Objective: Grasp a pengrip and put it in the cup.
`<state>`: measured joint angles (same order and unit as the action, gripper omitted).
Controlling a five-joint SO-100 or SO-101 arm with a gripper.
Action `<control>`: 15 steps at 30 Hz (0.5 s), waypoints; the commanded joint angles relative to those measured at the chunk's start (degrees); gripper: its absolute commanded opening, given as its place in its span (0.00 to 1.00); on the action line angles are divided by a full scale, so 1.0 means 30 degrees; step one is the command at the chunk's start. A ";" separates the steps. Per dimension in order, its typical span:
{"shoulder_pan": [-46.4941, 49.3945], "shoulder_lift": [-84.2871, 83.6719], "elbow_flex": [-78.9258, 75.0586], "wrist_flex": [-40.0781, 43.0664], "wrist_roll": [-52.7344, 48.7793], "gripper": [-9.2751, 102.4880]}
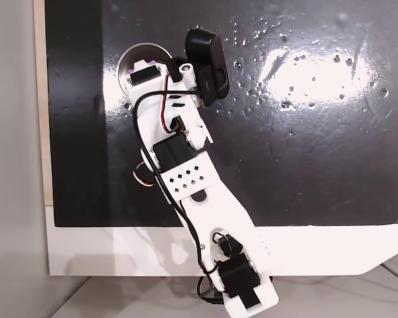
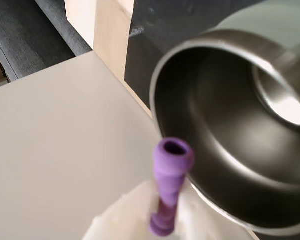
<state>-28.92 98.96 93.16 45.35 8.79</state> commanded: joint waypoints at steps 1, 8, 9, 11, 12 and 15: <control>-0.0264 0.0205 -0.1230 -0.0205 0.0322 0.21; -0.0293 0.0352 -0.1494 0.0293 0.0322 0.30; -0.0293 0.0352 -0.1523 0.0322 0.0322 0.30; -0.0293 0.0352 -0.1523 0.0410 0.0322 0.30; -0.0293 0.0352 -0.1523 0.0439 0.0322 0.30; -0.0293 0.0381 -0.1553 0.0498 0.0322 0.30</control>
<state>-29.79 98.88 92.72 46.49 8.79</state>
